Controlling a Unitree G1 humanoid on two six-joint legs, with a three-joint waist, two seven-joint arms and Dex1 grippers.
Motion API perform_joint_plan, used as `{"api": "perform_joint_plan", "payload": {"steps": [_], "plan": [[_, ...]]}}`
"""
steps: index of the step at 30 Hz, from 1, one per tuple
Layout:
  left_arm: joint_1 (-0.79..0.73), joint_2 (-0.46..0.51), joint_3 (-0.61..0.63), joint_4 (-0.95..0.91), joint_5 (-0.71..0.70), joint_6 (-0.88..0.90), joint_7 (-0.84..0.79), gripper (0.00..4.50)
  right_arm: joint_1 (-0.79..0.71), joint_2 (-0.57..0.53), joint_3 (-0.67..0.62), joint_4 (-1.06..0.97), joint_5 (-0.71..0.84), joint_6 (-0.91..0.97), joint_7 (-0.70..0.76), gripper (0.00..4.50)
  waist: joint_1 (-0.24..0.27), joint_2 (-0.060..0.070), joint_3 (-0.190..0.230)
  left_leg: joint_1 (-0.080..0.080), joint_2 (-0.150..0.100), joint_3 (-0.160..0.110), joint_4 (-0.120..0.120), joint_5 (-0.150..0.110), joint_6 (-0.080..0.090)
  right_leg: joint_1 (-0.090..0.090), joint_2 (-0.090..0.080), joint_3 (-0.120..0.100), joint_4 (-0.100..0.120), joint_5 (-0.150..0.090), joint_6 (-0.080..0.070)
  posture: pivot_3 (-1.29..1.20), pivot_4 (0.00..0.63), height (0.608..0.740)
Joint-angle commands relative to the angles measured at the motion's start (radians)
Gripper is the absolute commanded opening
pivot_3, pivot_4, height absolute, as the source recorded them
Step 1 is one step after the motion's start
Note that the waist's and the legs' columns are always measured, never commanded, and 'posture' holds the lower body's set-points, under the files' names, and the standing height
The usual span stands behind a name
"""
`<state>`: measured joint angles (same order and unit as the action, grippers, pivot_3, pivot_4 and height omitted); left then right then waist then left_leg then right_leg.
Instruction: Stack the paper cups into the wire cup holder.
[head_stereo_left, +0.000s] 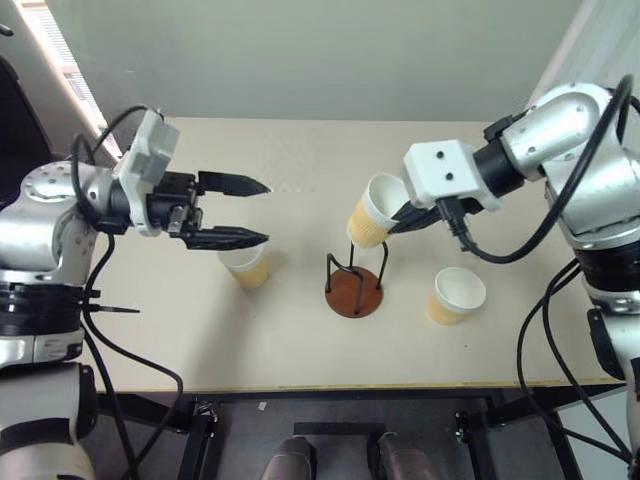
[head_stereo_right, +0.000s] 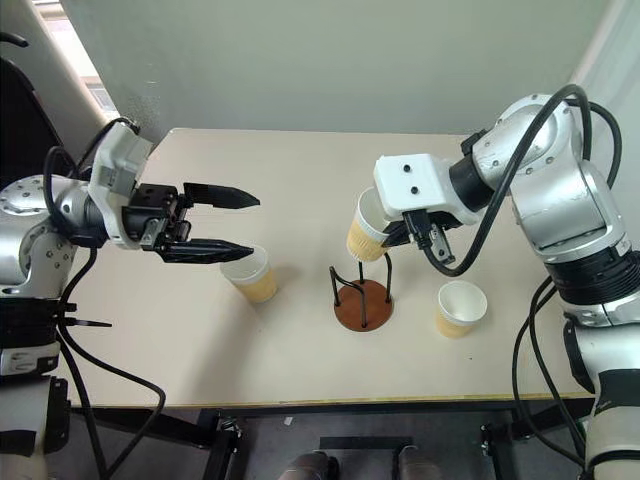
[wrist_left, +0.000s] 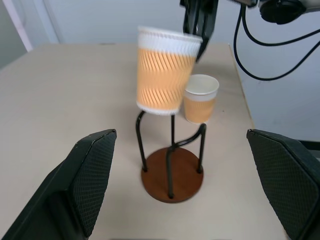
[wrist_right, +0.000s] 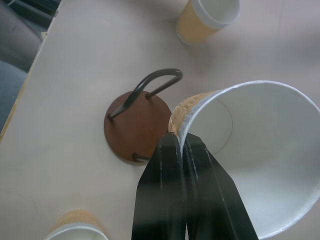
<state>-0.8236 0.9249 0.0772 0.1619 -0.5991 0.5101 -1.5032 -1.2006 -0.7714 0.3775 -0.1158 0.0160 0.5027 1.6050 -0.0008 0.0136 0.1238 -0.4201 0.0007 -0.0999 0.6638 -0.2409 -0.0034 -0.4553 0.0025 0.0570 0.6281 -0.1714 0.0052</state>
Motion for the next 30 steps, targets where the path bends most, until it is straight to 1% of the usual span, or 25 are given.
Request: {"api": "perform_joint_plan", "payload": {"steps": [1,11,13,15,18,19,20,21,23,26,30], "plan": [[-0.018,0.008,0.035,-0.004,-0.002,-0.008,0.012,4.50,0.000,0.002,0.021,-0.012,-0.016,-0.062,-0.013,0.02,0.000,0.000,0.000,0.000,0.000,0.000,0.000,0.000,0.000,0.000,0.000,0.000,0.000,0.000,0.000,0.00,0.150,0.740],[0.000,0.018,0.039,-0.021,-0.002,-0.005,0.034,4.50,0.043,0.008,0.086,-0.008,-0.067,-0.156,-0.017,0.02,0.000,0.000,0.000,0.000,0.000,0.000,0.000,0.000,0.000,0.000,0.000,0.000,-0.001,0.003,0.006,0.00,0.150,0.740],[0.003,0.018,0.038,-0.025,0.001,-0.007,0.037,4.50,0.042,0.013,0.092,-0.002,-0.074,-0.162,-0.015,0.40,0.000,0.000,0.000,0.000,0.000,0.000,0.000,0.000,0.000,0.000,0.000,0.000,-0.001,0.003,0.006,0.00,0.150,0.740],[0.006,0.018,0.036,-0.028,0.004,-0.010,0.040,4.50,0.041,0.022,0.091,-0.004,-0.070,-0.154,-0.016,0.95,0.000,0.000,0.000,0.000,0.000,0.000,0.000,0.000,0.000,0.000,0.000,0.000,-0.001,0.003,0.006,0.00,0.150,0.740],[0.008,0.017,0.037,-0.028,0.007,-0.012,0.043,4.50,0.033,0.042,0.080,-0.001,-0.069,-0.135,-0.033,1.98,-0.001,0.000,0.000,0.000,0.000,0.000,0.000,0.000,0.000,0.000,0.000,0.000,-0.001,0.002,0.005,0.00,0.150,0.740],[0.009,0.016,0.037,-0.029,0.007,-0.012,0.045,4.50,0.029,0.053,0.072,0.005,-0.071,-0.124,-0.052,2.39,-0.001,0.000,0.000,0.000,0.000,0.000,0.000,0.000,0.000,0.000,0.000,0.000,-0.001,0.002,0.004,0.00,0.150,0.740],[0.009,0.015,0.038,-0.030,0.008,-0.011,0.047,4.50,0.026,0.065,0.063,0.010,-0.071,-0.113,-0.071,2.67,-0.001,0.000,0.000,0.000,0.000,0.000,0.000,0.000,0.000,0.000,0.000,0.000,-0.001,0.002,0.004,0.00,0.150,0.740],[0.010,0.013,0.039,-0.032,0.008,-0.010,0.053,4.50,0.023,0.076,0.050,0.013,-0.064,-0.096,-0.088,3.07,-0.001,0.000,0.000,0.000,0.000,0.000,0.000,0.000,0.000,0.000,0.000,0.000,0.000,0.002,0.004,0.00,0.150,0.740],[0.011,0.009,0.042,-0.034,0.012,-0.010,0.073,4.50,0.020,0.094,0.016,0.016,-0.038,-0.051,-0.123,3.73,-0.001,0.000,0.000,0.000,0.000,0.000,0.000,0.000,0.000,0.000,0.000,0.000,0.000,0.002,0.004,0.00,0.150,0.740],[0.023,0.022,0.028,-0.053,0.044,-0.019,0.105,4.50,0.035,0.096,-0.061,0.002,0.035,0.057,-0.156,3.73,0.001,0.000,0.000,0.000,0.000,0.000,0.000,0.000,0.000,0.000,0.000,0.000,-0.001,0.002,0.004,0.00,0.150,0.740],[0.060,0.057,0.024,-0.134,0.072,-0.026,0.123,4.50,0.084,0.075,-0.199,-0.040,0.173,0.281,-0.204,3.73,0.002,-0.001,-0.001,-0.001,0.000,0.000,0.001,0.001,-0.001,0.001,0.000,0.000,-0.002,-0.001,0.001,0.00,0.150,0.740]]}}
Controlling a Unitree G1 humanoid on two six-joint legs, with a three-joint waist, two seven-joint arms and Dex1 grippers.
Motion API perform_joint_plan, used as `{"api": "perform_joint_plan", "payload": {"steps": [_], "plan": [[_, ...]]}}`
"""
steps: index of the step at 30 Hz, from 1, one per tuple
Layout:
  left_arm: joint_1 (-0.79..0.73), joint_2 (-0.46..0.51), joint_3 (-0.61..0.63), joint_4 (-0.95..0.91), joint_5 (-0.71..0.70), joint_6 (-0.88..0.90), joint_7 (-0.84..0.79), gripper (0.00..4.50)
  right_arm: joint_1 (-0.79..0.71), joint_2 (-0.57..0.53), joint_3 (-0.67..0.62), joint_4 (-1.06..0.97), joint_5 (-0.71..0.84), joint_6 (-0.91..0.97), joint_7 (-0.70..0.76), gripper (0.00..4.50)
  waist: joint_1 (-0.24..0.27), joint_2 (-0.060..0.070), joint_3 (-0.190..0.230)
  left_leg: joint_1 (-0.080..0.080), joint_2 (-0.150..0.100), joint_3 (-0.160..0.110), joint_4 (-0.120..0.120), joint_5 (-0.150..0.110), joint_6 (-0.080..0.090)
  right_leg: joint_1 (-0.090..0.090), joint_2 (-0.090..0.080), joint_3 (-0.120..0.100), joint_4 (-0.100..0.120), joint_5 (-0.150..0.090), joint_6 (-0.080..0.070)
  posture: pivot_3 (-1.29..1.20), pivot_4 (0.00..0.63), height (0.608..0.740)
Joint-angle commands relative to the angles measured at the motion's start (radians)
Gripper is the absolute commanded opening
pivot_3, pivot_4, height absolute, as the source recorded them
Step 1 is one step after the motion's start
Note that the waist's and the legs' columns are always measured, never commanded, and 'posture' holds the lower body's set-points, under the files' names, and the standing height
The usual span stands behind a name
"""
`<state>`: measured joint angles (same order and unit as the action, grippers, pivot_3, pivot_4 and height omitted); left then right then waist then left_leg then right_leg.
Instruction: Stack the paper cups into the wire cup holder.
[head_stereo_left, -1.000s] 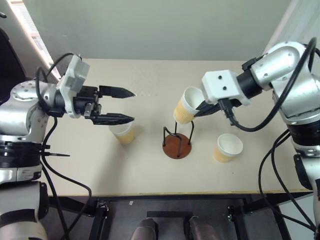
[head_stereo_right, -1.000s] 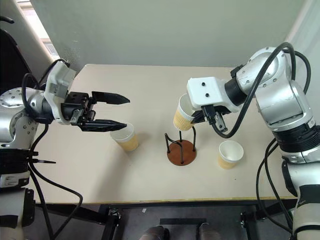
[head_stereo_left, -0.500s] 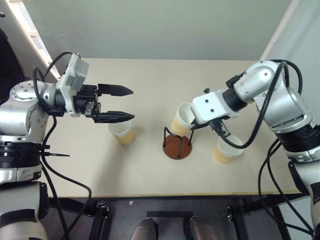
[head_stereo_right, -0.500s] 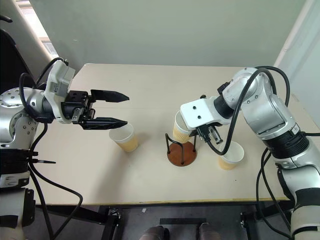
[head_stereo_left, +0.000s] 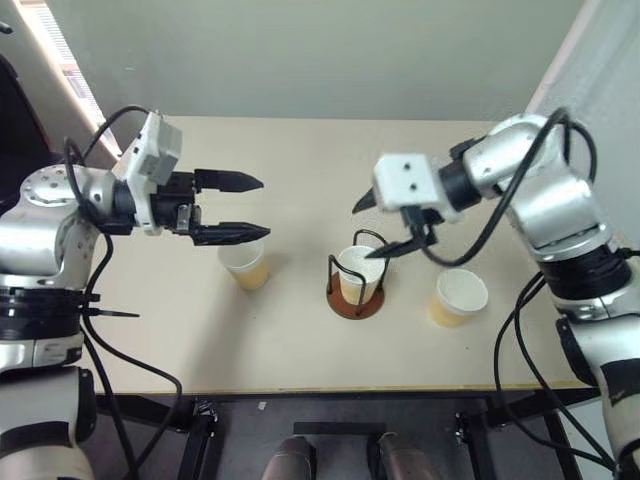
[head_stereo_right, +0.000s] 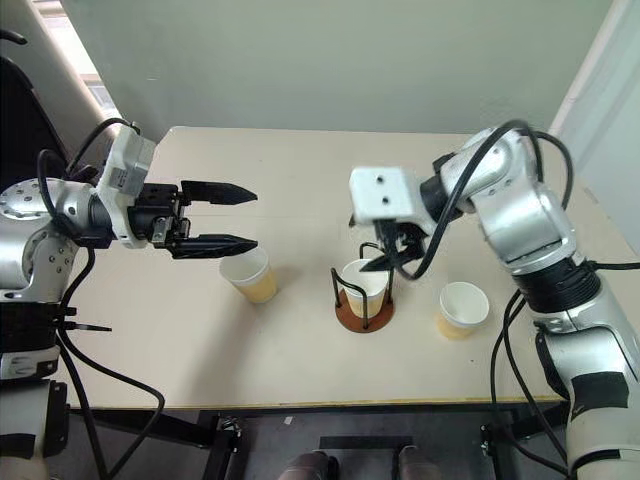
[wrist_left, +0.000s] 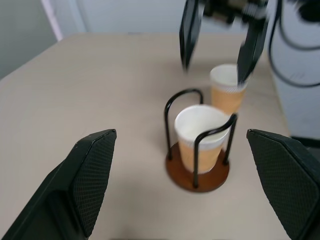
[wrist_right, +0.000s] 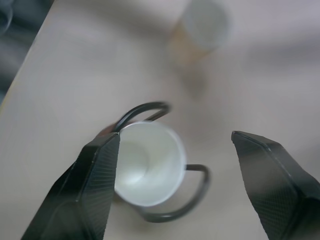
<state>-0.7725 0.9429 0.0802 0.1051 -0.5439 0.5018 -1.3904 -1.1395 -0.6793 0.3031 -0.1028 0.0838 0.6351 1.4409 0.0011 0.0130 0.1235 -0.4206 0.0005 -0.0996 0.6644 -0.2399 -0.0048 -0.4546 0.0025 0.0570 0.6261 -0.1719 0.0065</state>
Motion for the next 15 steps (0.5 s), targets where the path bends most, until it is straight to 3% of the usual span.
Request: {"api": "perform_joint_plan", "payload": {"steps": [1,4,7,11,15], "plan": [[0.016,0.047,0.023,-0.097,0.026,-0.023,0.018,4.50,0.036,-0.022,-0.163,-0.065,0.146,0.205,-0.050,3.73,0.001,-0.001,0.000,0.000,0.000,0.000,0.000,0.000,-0.001,0.000,0.000,0.000,0.000,-0.001,0.000,0.00,0.150,0.740],[0.039,0.074,0.022,-0.167,0.053,-0.034,0.040,4.50,0.087,-0.021,-0.304,-0.106,0.287,0.385,-0.100,3.73,0.001,-0.001,0.000,0.000,0.000,0.001,0.000,0.002,-0.003,0.000,0.000,0.000,0.000,-0.001,0.001,0.00,0.150,0.740],[0.069,0.103,-0.001,-0.208,0.099,-0.035,0.066,4.50,0.131,-0.007,-0.384,-0.159,0.380,0.439,-0.158,3.73,0.001,-0.001,0.000,0.000,0.000,0.001,0.000,0.002,-0.003,0.000,0.001,0.001,0.001,-0.002,0.002,0.00,0.150,0.740],[0.138,0.144,-0.042,-0.256,0.186,-0.098,0.069,4.50,0.183,-0.021,-0.419,-0.225,0.478,0.489,-0.201,3.73,-0.004,-0.001,0.000,0.002,0.001,0.001,0.000,0.001,-0.001,0.000,0.002,0.002,0.002,-0.002,0.002,0.00,0.150,0.740],[0.187,0.182,-0.105,-0.278,0.294,-0.156,0.079,4.50,0.241,-0.049,-0.413,-0.255,0.512,0.413,-0.215,3.73,-0.006,-0.001,0.000,0.002,0.001,0.000,0.000,0.000,-0.001,0.000,0.003,0.002,0.002,-0.002,0.001,0.00,0.150,0.740]]}}
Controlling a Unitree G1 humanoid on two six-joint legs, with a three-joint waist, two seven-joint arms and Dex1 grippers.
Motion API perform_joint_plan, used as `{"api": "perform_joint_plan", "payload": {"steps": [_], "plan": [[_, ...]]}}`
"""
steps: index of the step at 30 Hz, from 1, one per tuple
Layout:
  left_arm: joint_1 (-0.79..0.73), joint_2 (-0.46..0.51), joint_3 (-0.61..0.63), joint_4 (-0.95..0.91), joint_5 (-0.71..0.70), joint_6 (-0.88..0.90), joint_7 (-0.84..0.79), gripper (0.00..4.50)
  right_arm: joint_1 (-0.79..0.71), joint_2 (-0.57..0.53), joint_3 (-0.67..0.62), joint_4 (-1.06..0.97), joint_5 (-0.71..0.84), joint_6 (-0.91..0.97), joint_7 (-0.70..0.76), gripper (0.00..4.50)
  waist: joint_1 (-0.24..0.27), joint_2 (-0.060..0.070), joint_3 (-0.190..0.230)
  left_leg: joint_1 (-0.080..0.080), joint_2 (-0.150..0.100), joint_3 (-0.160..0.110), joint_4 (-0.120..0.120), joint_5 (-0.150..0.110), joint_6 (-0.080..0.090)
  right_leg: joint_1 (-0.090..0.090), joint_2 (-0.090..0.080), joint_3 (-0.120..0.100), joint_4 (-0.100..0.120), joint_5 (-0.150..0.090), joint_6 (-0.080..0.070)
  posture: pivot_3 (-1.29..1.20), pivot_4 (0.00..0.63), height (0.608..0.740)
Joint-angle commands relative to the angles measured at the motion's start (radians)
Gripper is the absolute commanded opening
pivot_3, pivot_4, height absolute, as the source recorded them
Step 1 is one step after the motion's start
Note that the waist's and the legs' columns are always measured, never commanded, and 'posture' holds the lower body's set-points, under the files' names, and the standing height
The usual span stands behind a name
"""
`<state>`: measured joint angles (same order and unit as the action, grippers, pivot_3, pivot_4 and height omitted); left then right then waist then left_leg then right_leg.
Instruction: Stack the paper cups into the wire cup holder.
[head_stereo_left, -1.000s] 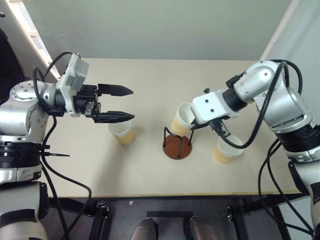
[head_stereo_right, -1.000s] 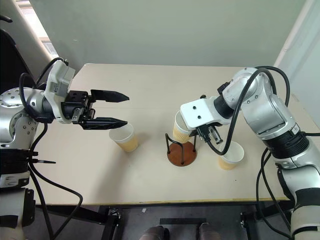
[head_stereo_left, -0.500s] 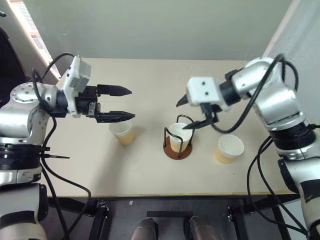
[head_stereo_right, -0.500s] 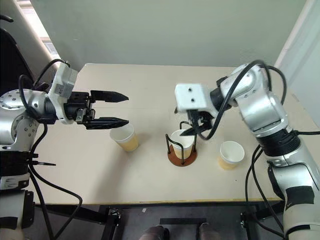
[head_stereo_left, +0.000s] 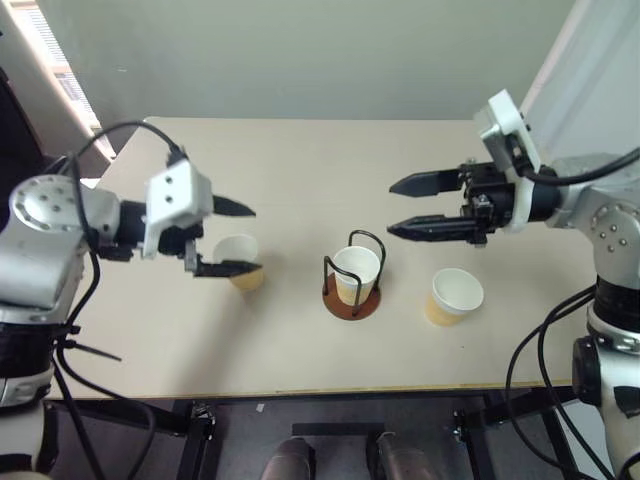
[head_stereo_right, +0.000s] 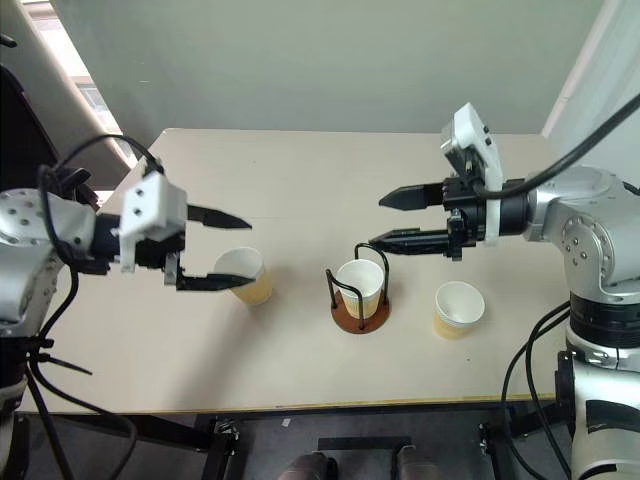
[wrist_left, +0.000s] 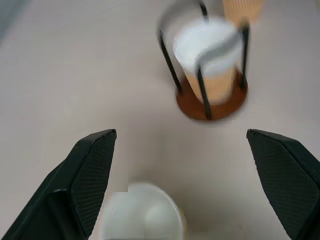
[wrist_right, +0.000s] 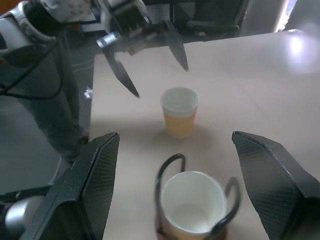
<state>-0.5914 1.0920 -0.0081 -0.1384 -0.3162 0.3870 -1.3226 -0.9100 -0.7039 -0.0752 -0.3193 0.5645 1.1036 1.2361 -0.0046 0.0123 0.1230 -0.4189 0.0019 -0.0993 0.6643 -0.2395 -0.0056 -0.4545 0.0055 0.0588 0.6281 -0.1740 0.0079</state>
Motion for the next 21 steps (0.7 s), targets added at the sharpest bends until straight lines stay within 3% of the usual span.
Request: {"api": "perform_joint_plan", "payload": {"steps": [1,8,21], "plan": [[0.011,0.037,-0.026,-0.035,0.081,-0.047,0.014,4.50,0.021,-0.032,-0.032,-0.040,0.036,-0.072,-0.014,3.73,0.000,0.000,0.000,0.000,0.000,0.000,0.000,0.000,0.000,0.000,0.000,0.000,0.000,0.000,-0.001,0.00,0.150,0.740],[-0.016,0.031,-0.129,0.023,0.260,-0.126,0.055,4.50,0.040,-0.080,-0.009,-0.011,0.074,-0.154,-0.002,3.73,0.005,0.000,0.000,0.000,0.000,0.000,0.000,-0.003,0.002,0.000,0.000,0.000,0.000,0.002,-0.003,0.00,0.150,0.740],[-0.088,-0.048,-0.224,0.157,0.421,-0.231,0.083,4.50,0.073,-0.109,-0.002,-0.013,0.128,-0.238,0.006,3.73,0.005,0.000,0.000,-0.001,0.000,-0.001,0.000,-0.003,0.002,0.000,0.000,0.000,0.000,0.003,-0.002,0.00,0.150,0.740]]}}
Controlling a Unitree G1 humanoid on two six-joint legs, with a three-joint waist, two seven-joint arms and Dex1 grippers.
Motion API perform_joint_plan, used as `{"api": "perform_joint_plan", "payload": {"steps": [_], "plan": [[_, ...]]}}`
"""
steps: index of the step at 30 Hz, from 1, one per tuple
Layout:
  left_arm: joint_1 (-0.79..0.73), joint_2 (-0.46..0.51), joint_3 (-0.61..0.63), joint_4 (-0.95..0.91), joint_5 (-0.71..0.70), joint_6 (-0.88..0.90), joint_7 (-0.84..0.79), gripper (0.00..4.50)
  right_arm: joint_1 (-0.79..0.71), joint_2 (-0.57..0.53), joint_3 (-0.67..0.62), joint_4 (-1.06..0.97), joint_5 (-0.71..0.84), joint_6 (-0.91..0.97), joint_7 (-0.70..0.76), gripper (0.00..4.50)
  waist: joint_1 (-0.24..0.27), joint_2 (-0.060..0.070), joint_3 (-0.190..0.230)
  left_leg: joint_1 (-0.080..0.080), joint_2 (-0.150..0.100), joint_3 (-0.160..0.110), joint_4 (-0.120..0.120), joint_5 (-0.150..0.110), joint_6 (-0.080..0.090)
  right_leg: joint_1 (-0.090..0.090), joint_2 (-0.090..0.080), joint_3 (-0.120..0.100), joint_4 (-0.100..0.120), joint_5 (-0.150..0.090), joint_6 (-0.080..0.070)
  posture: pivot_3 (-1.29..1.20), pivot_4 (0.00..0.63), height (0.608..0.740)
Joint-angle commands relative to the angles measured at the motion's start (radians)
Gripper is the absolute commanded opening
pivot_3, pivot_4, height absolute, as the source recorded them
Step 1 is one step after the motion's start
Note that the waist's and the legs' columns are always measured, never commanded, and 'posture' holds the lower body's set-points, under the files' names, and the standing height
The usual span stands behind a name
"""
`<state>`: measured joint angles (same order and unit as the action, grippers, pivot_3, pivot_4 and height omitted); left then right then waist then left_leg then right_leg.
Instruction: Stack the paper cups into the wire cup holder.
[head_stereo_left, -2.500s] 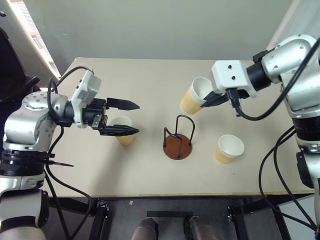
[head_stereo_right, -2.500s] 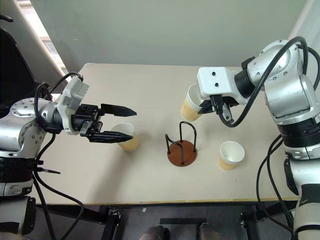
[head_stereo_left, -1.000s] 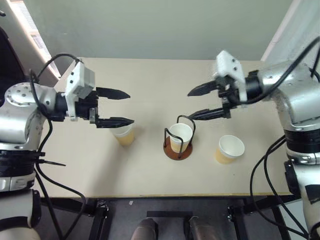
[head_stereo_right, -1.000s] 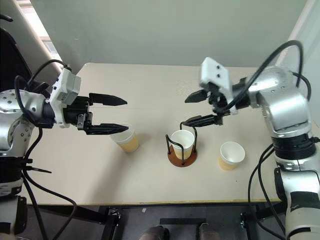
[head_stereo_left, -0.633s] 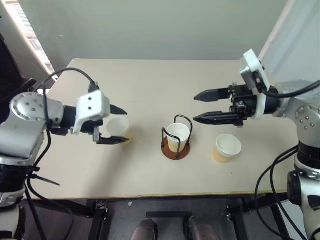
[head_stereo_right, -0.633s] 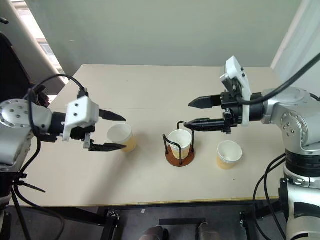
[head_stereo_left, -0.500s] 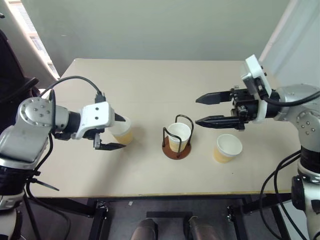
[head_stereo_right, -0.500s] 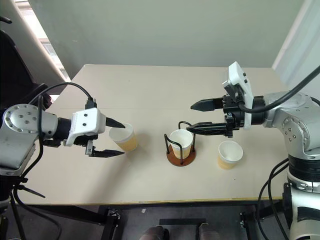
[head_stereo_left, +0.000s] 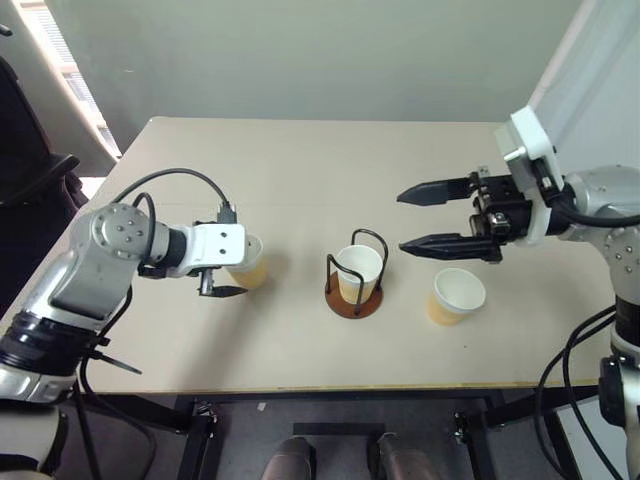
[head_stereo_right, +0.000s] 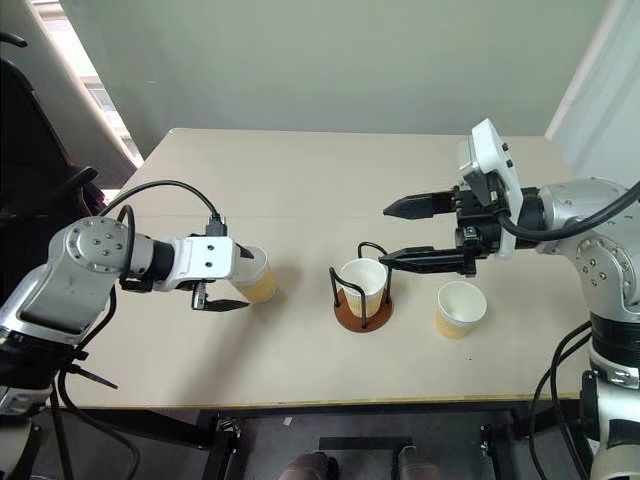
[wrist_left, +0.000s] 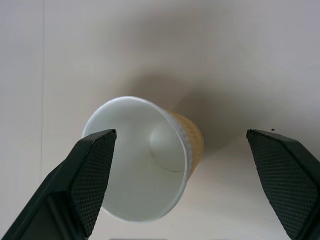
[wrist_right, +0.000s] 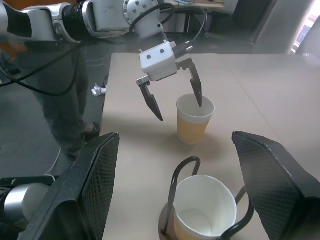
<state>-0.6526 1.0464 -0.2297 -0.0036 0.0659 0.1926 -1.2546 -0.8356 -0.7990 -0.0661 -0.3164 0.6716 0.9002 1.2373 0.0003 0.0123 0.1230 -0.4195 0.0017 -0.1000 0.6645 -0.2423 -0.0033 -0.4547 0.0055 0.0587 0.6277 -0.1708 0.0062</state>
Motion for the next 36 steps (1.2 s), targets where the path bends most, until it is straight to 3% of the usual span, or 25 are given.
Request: {"api": "perform_joint_plan", "payload": {"steps": [1,4,7,18,26,36], "plan": [[-0.033,-0.010,-0.010,0.042,0.052,-0.050,0.018,4.50,0.008,-0.013,-0.013,-0.018,0.019,-0.054,0.007,3.73,0.000,0.000,0.000,0.000,0.000,0.000,0.000,0.000,0.000,0.000,0.000,0.000,0.000,0.000,0.000,0.00,0.150,0.740],[-0.054,-0.034,-0.026,0.098,0.085,-0.099,0.033,4.50,0.037,-0.009,-0.019,-0.013,0.007,-0.130,0.024,3.73,0.001,0.000,0.000,0.000,0.000,0.000,0.000,0.000,0.000,0.000,0.000,0.000,0.000,0.001,0.002,0.00,0.150,0.740],[-0.078,-0.064,-0.042,0.155,0.116,-0.139,0.043,3.88,0.074,-0.028,-0.013,0.009,0.004,-0.190,0.078,3.76,0.004,0.000,0.000,0.000,0.000,0.000,0.001,0.000,0.001,0.000,0.000,0.000,0.000,0.003,0.004,0.00,0.150,0.740],[-0.134,-0.120,-0.037,0.218,0.118,-0.203,0.012,0.05,0.082,-0.068,0.039,0.065,-0.039,-0.307,0.160,3.76,0.004,0.000,0.000,0.000,0.000,0.000,0.001,-0.001,0.001,0.001,0.000,0.000,-0.001,0.005,0.009,0.00,0.150,0.740],[-0.215,-0.092,0.006,0.208,-0.010,-0.150,-0.149,0.05,0.069,-0.118,0.047,0.124,-0.060,-0.336,0.225,3.76,0.005,0.000,0.000,-0.001,0.000,0.000,0.001,-0.001,0.001,0.001,0.000,0.000,-0.001,0.005,0.009,0.00,0.150,0.740],[-0.449,-0.165,0.009,0.128,-0.286,0.144,-0.359,0.05,0.048,-0.226,0.085,0.265,-0.140,-0.380,0.337,3.76,0.011,0.000,0.000,-0.002,-0.001,0.000,0.003,-0.001,0.003,0.002,-0.001,0.000,-0.002,0.005,0.009,0.00,0.150,0.740]]}}
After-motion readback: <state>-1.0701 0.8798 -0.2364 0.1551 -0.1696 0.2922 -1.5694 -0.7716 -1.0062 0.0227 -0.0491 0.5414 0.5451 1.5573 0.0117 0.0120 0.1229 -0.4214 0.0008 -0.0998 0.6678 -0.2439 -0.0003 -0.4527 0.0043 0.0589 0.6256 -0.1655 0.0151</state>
